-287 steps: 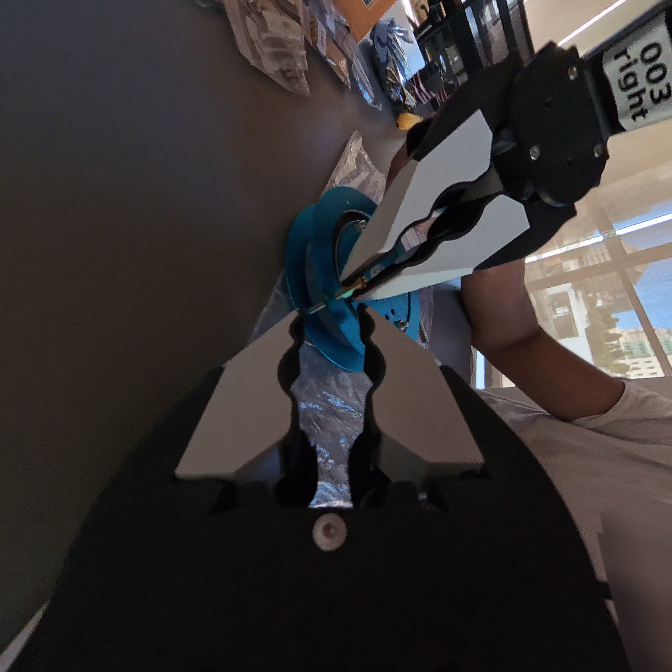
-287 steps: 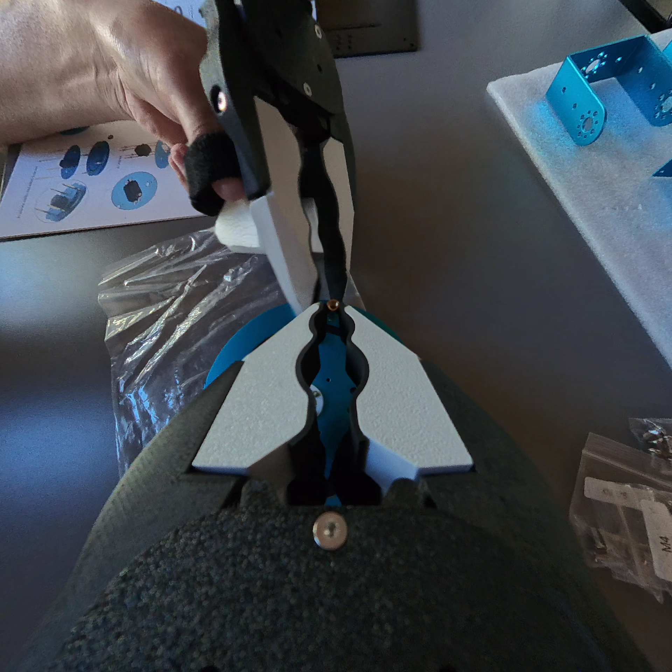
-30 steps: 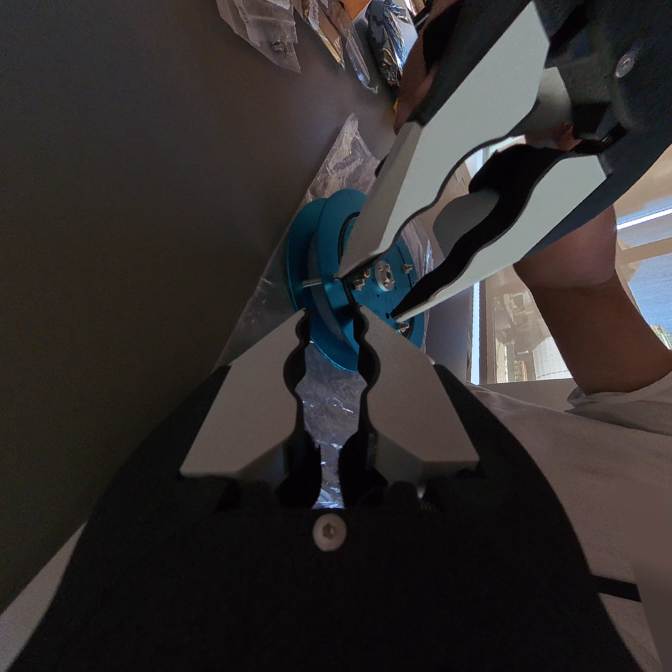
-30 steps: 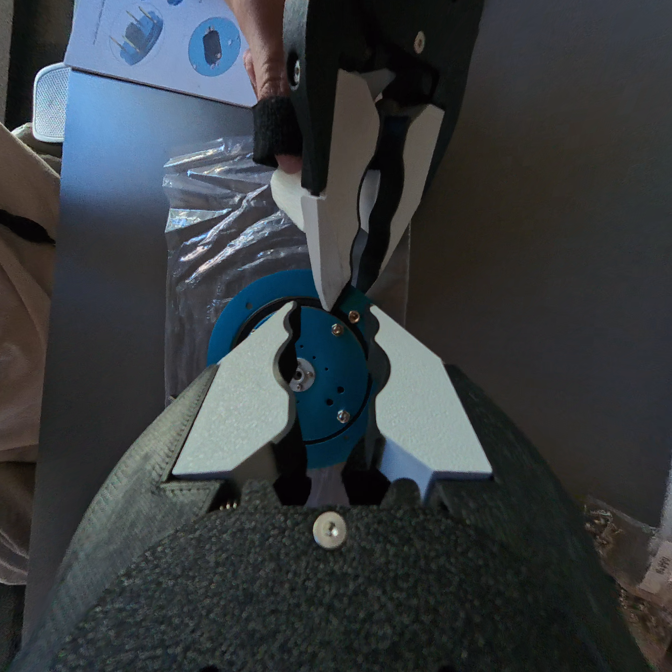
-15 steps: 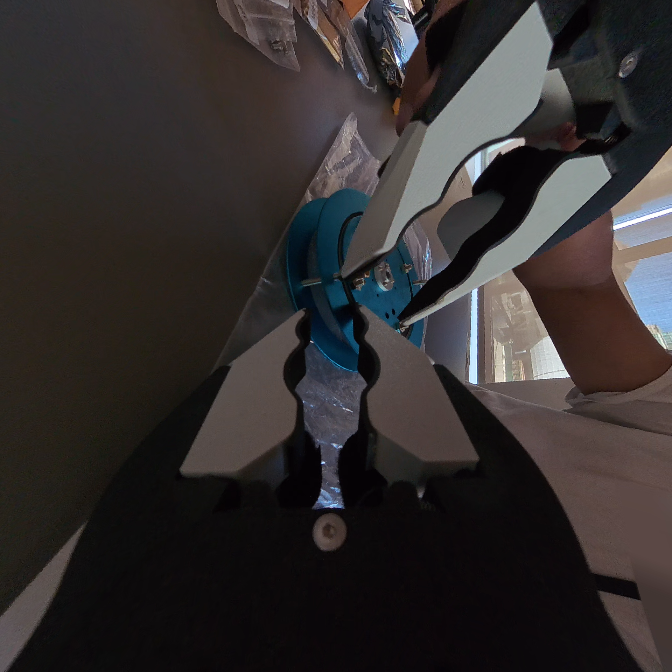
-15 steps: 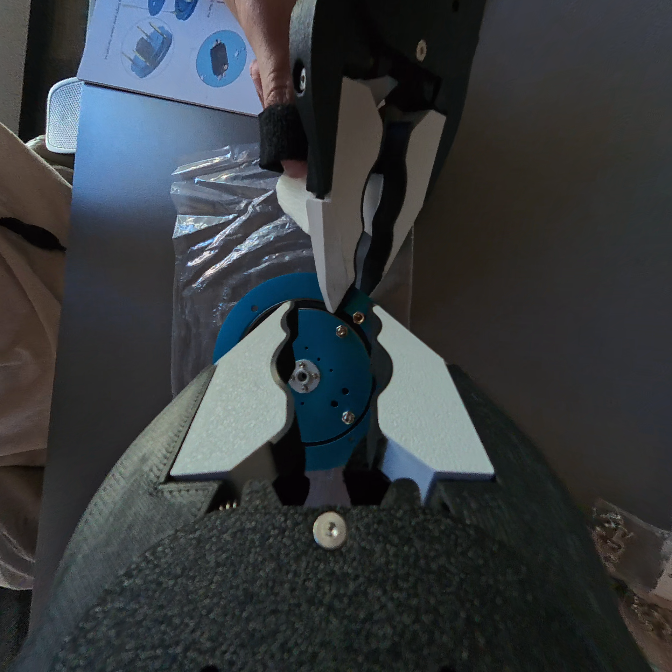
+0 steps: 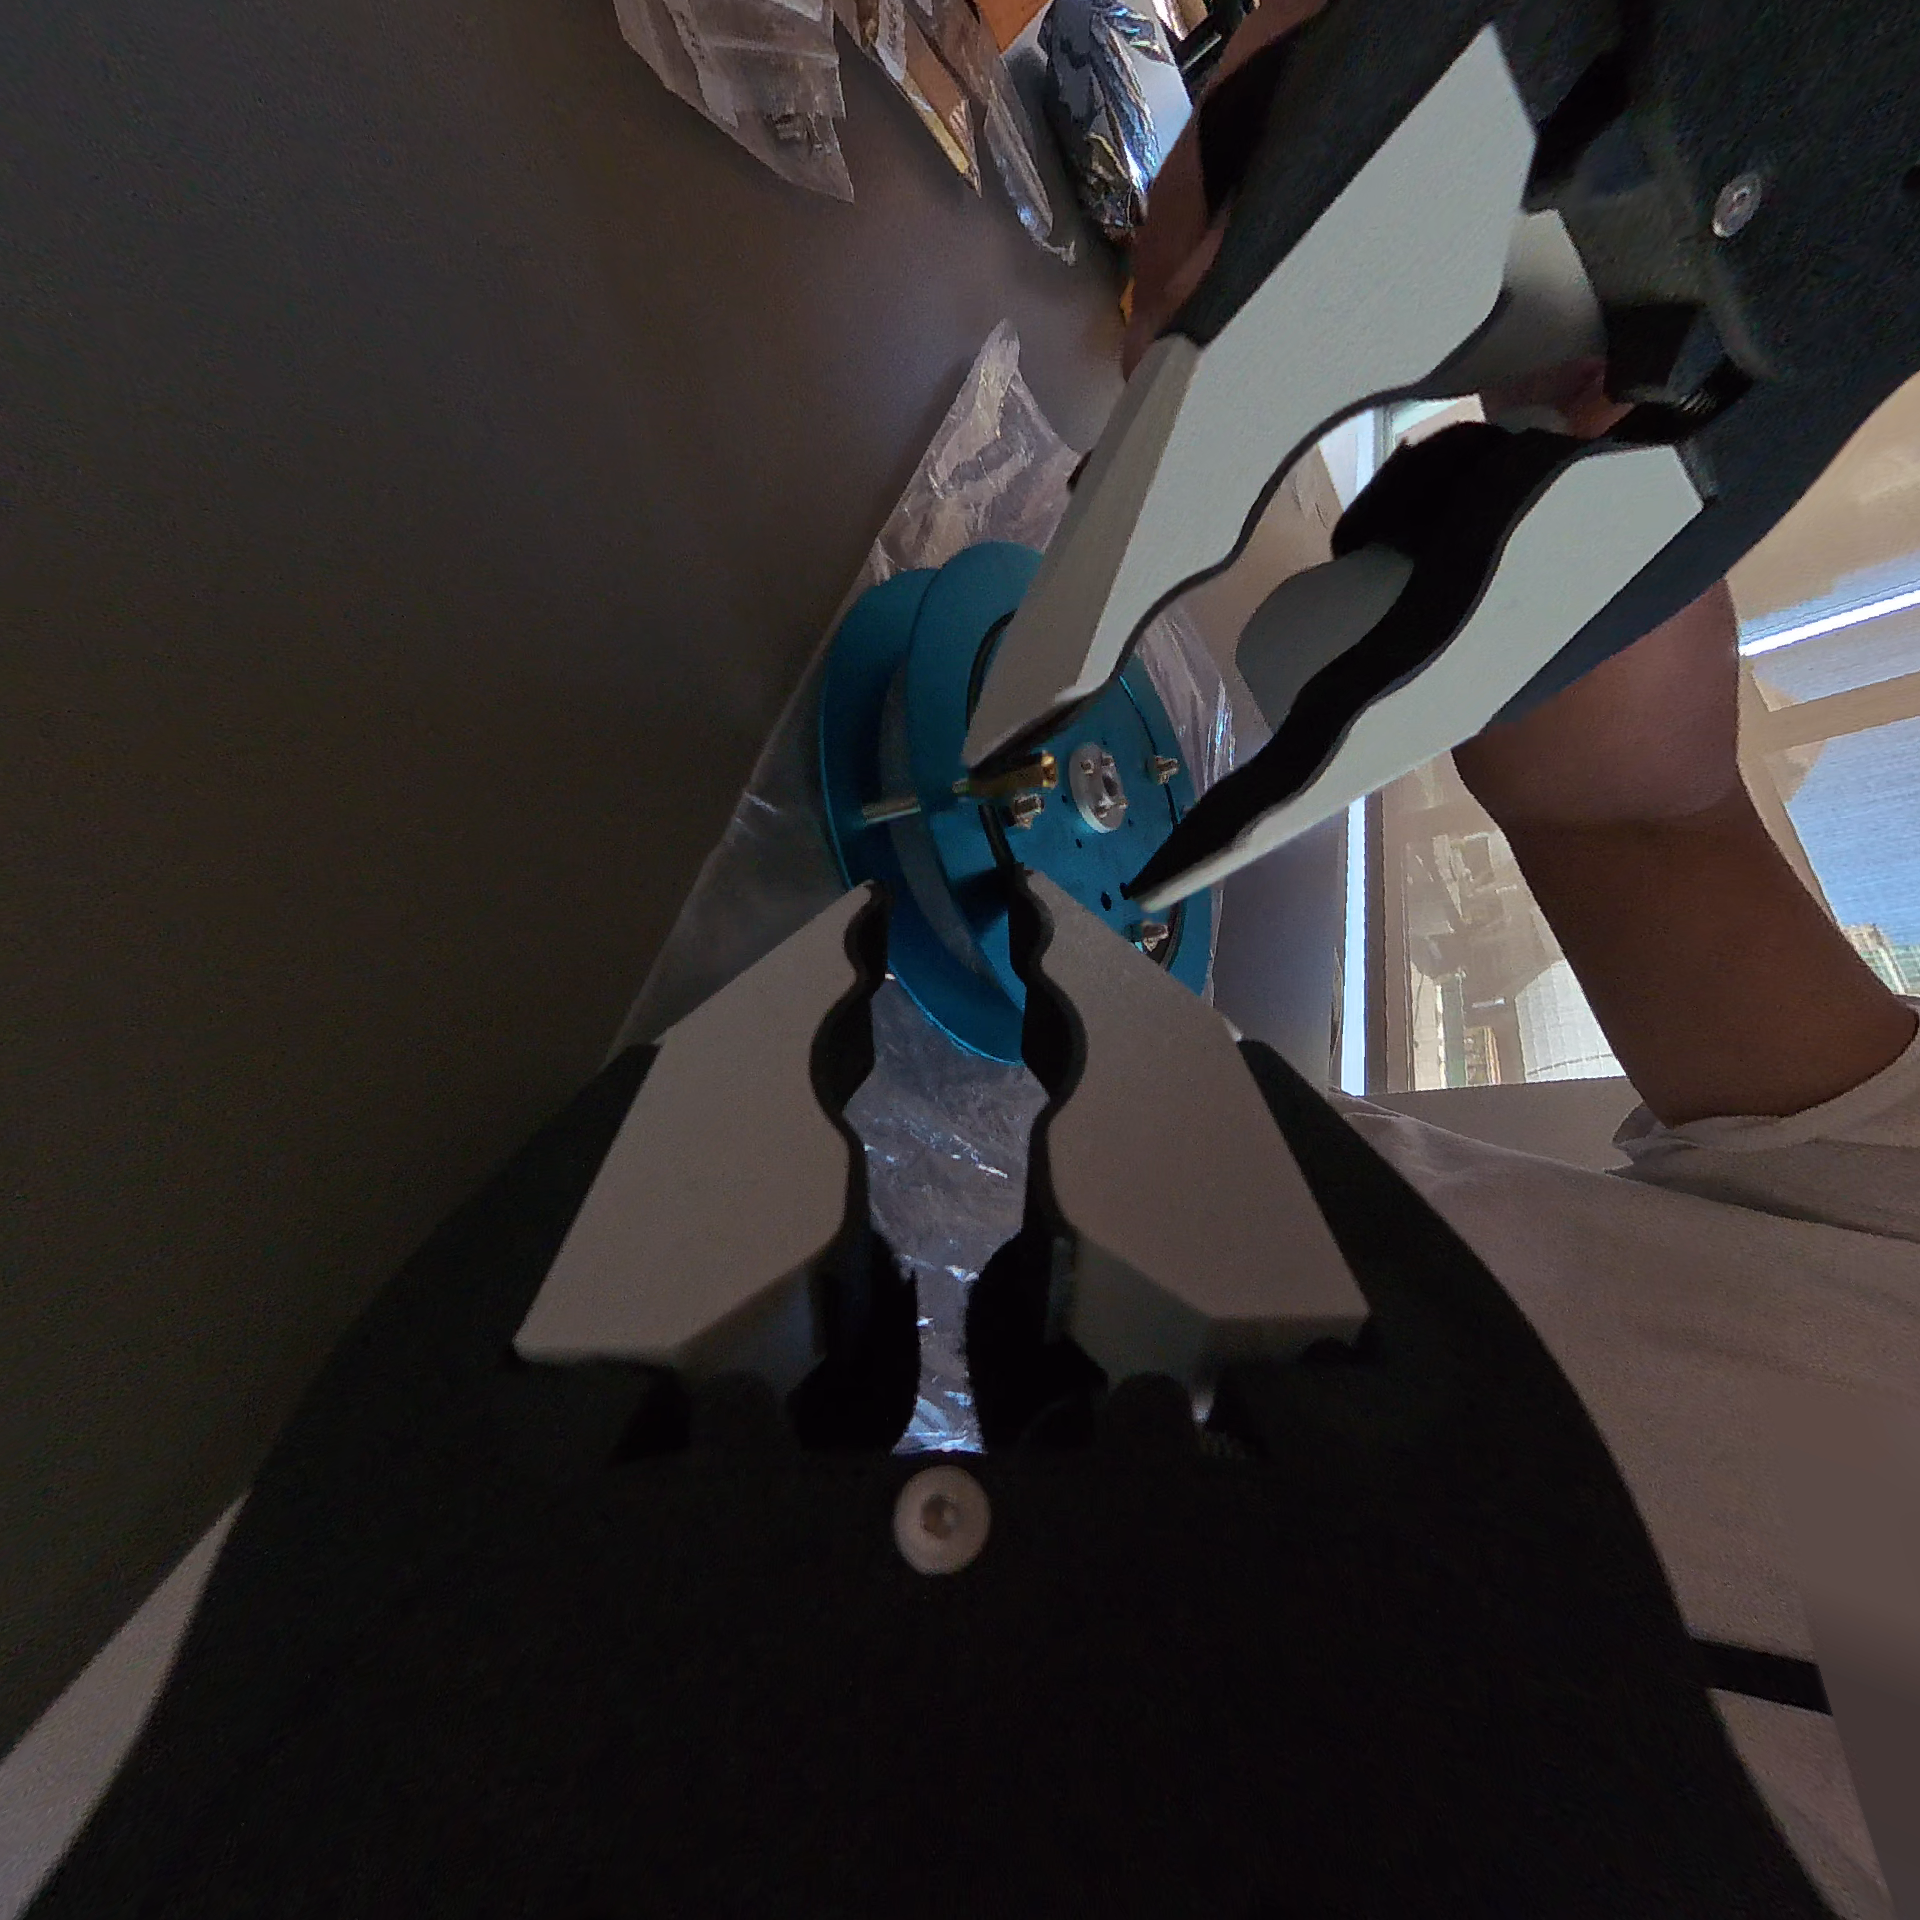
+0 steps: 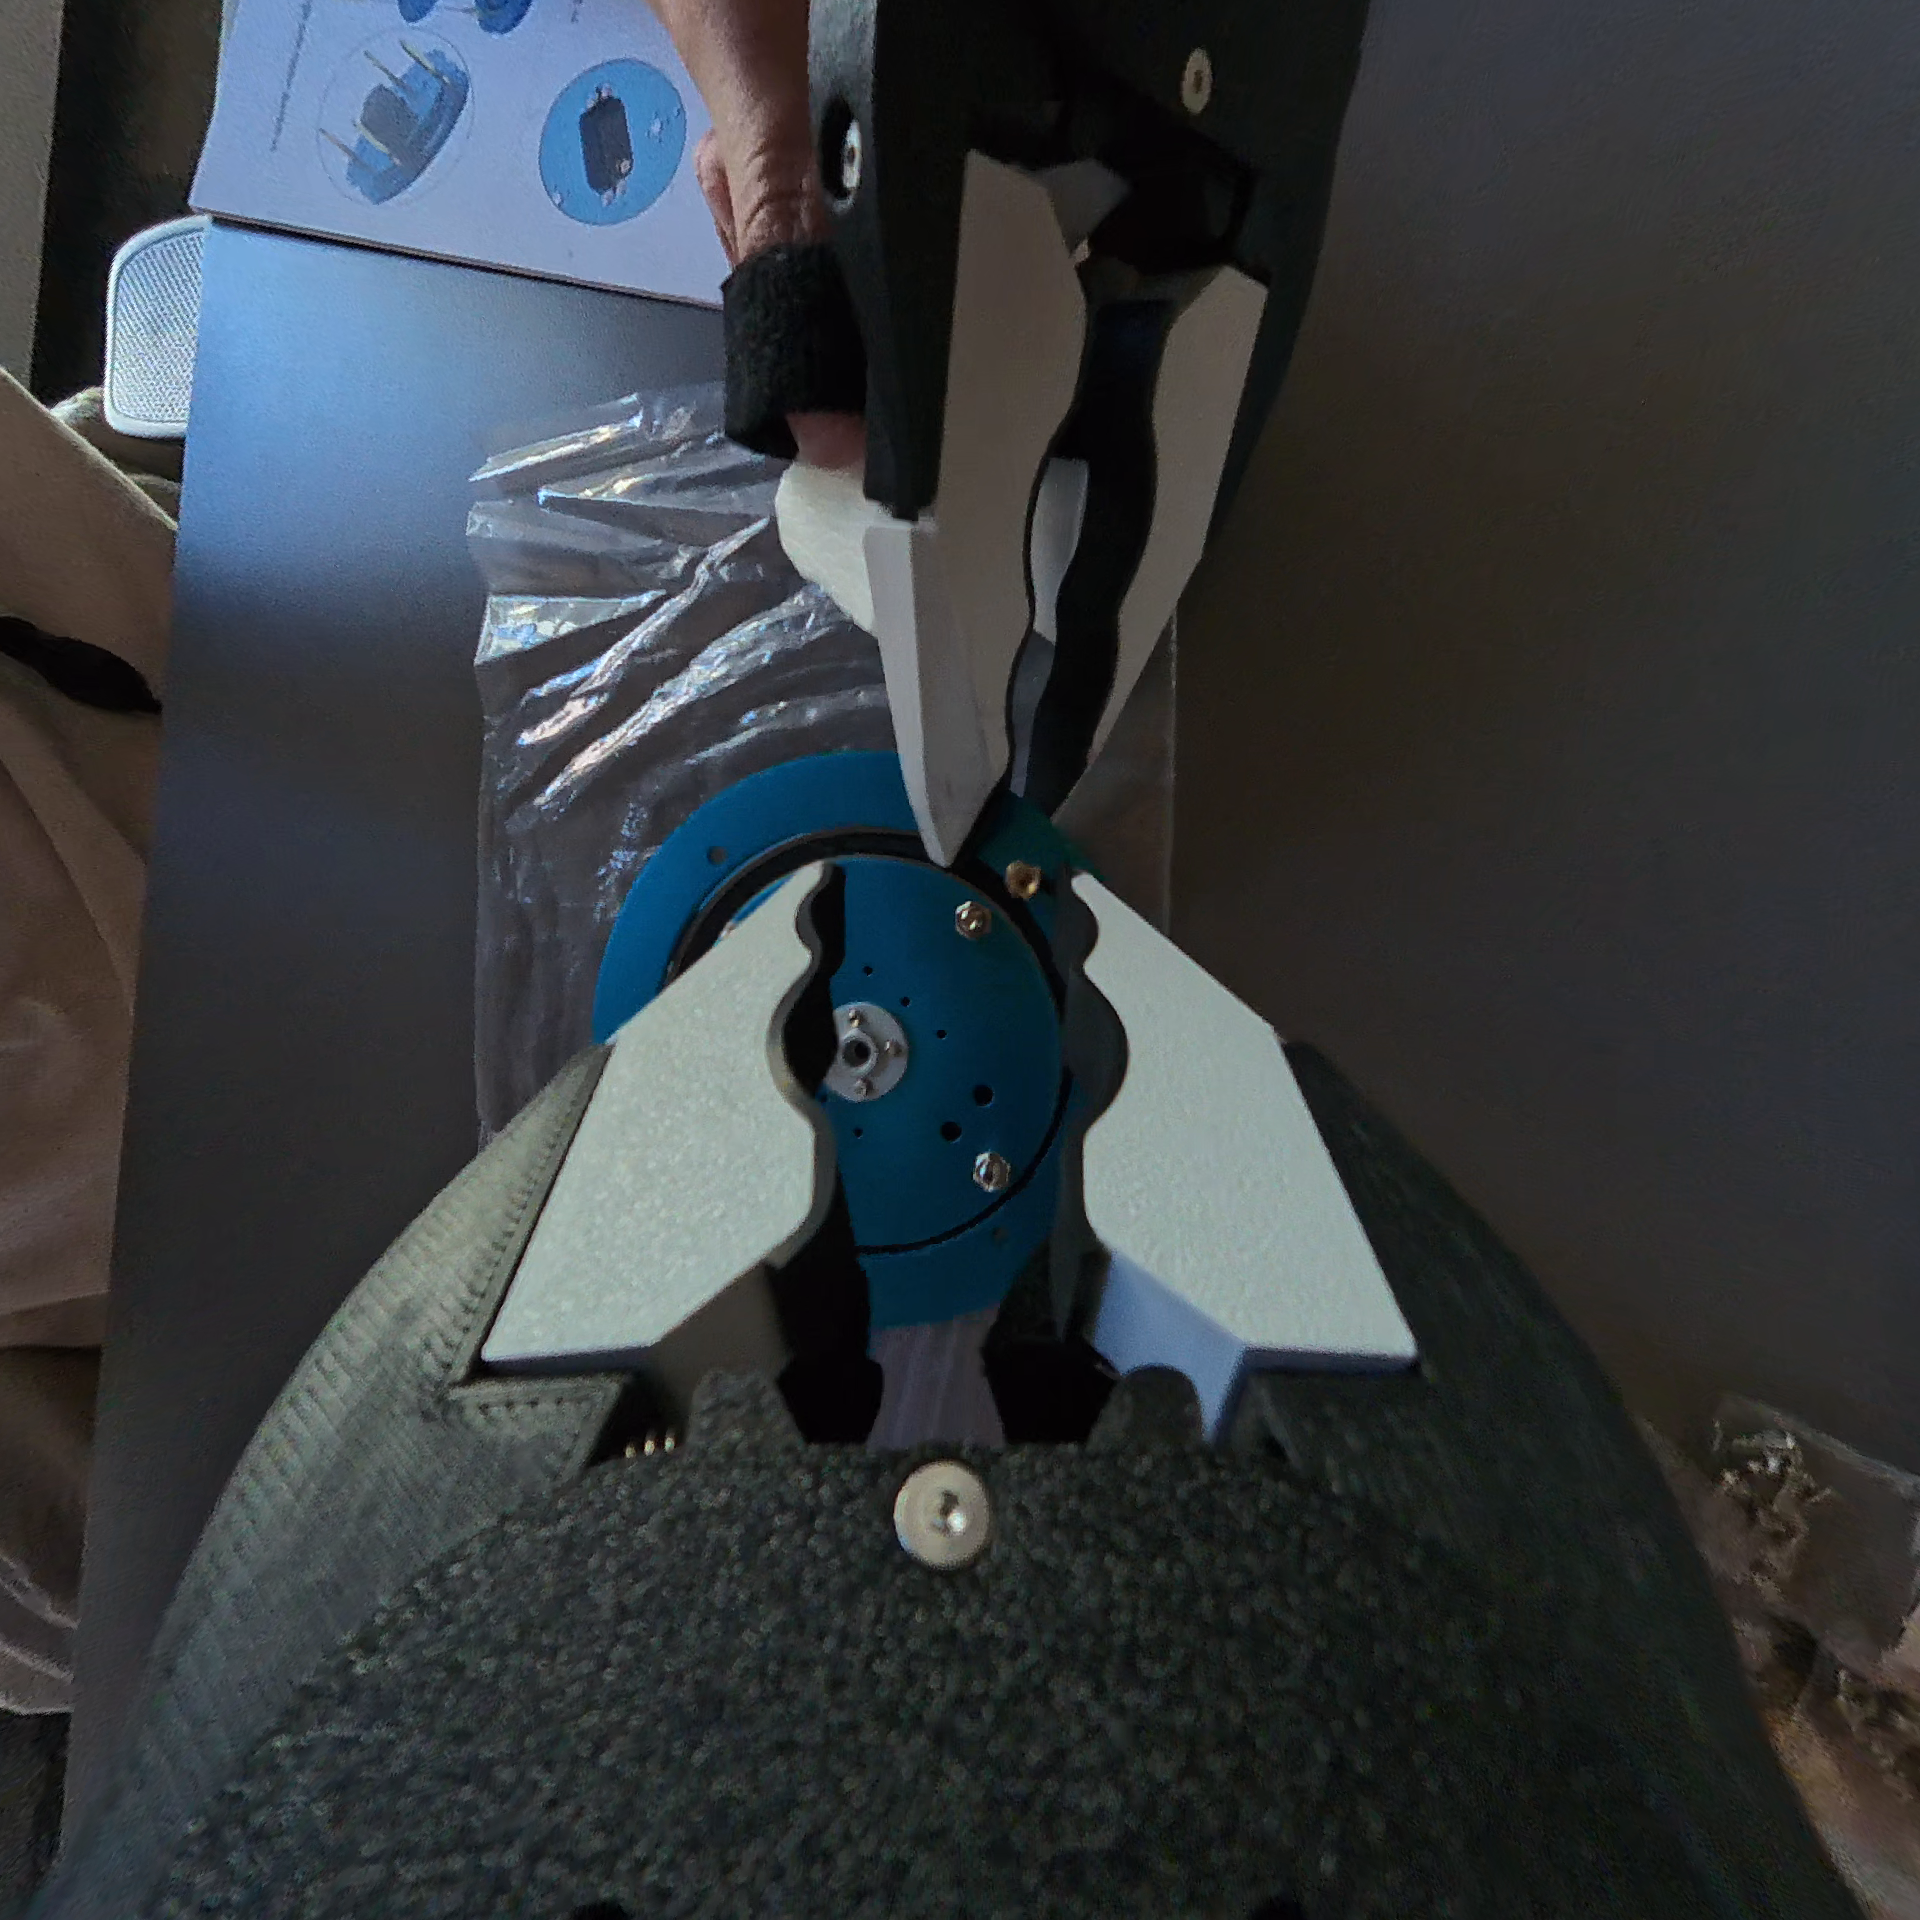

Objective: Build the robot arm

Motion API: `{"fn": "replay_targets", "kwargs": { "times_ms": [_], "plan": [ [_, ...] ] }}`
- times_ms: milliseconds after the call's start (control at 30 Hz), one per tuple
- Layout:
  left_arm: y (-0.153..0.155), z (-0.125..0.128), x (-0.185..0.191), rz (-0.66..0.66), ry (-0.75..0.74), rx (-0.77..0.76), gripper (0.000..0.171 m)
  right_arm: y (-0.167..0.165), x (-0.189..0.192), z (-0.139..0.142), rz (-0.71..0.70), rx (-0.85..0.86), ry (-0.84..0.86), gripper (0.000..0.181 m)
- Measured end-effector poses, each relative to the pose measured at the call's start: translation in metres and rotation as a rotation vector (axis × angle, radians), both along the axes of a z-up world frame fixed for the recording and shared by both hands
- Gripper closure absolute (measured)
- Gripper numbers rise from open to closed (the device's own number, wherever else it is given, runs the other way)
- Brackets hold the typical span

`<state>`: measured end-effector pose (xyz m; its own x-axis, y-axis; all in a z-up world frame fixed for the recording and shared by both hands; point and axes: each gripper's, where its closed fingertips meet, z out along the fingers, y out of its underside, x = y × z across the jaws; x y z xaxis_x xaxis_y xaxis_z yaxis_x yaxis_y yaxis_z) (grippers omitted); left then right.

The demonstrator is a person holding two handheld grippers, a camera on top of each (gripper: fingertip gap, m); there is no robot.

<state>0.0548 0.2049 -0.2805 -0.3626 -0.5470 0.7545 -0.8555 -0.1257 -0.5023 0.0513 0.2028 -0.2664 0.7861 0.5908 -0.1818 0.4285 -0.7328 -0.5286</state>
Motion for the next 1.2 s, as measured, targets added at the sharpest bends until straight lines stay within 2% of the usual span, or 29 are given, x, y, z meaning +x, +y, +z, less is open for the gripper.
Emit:
{"fn": "replay_targets", "kwargs": {
  "times_ms": [67, 100, 233, 333, 433, 500, 633, 700, 833, 867, 900, 967, 1067, 1133, 1200],
  "plan": [
    [0.0, 0.0, 0.0, -0.001, 0.0, 0.0, 0.15, -0.012, 0.003, 0.002, 0.005, -0.025, 0.011, 0.155],
    [0.0, 0.0, 0.0, -0.002, 0.001, -0.001, 0.15, -0.014, 0.006, 0.003, -0.011, -0.02, 0.019, 0.155],
    [0.0, 0.0, 0.0, -0.001, 0.0, -0.001, 0.15, -0.002, 0.007, 0.009, -0.037, 0.053, 0.049, 0.143],
    [0.0, 0.0, 0.0, 0.0, 0.0, -0.001, 0.15, 0.005, -0.001, 0.001, -0.003, 0.037, 0.037, 0.134],
    [0.0, 0.0, 0.0, -0.002, 0.0, -0.002, 0.15, -0.002, -0.002, -0.002, -0.001, 0.001, 0.033, 0.138],
    [0.0, 0.0, 0.0, -0.003, 0.001, -0.003, 0.15, -0.014, 0.005, -0.001, 0.009, -0.01, 0.018, 0.157],
    [0.0, 0.0, 0.0, -0.003, 0.0, -0.004, 0.15, -0.005, 0.004, 0.009, -0.024, 0.058, 0.086, 0.149],
    [0.0, 0.0, 0.0, -0.001, -0.001, -0.003, 0.15, 0.002, -0.003, 0.005, -0.002, 0.045, 0.09, 0.142],
    [0.0, 0.0, 0.0, -0.005, 0.001, -0.005, 0.15, 0.002, -0.003, 0.002, -0.007, 0.034, 0.084, 0.14],
    [-0.001, 0.0, 0.0, -0.007, 0.0, -0.003, 0.15, -0.003, 0.001, 0.002, -0.016, 0.036, 0.073, 0.144],
    [-0.001, 0.0, 0.0, -0.006, -0.001, -0.001, 0.15, -0.011, 0.004, 0.003, -0.001, 0.022, 0.061, 0.159],
    [-0.001, 0.0, 0.0, -0.006, 0.0, -0.004, 0.15, -0.015, 0.01, 0.01, -0.031, 0.045, 0.079, 0.158],
    [-0.001, 0.0, 0.0, -0.004, 0.0, -0.004, 0.15, -0.002, 0.004, 0.017, -0.036, 0.107, 0.126, 0.149],
    [-0.001, 0.0, 0.0, -0.002, -0.002, -0.001, 0.15, 0.007, -0.002, 0.009, -0.017, 0.103, 0.105, 0.139],
    [0.0, 0.0, 0.0, -0.002, 0.001, -0.003, 0.15, 0.005, -0.004, -0.003, -0.002, 0.042, 0.088, 0.14]
  ]
}}
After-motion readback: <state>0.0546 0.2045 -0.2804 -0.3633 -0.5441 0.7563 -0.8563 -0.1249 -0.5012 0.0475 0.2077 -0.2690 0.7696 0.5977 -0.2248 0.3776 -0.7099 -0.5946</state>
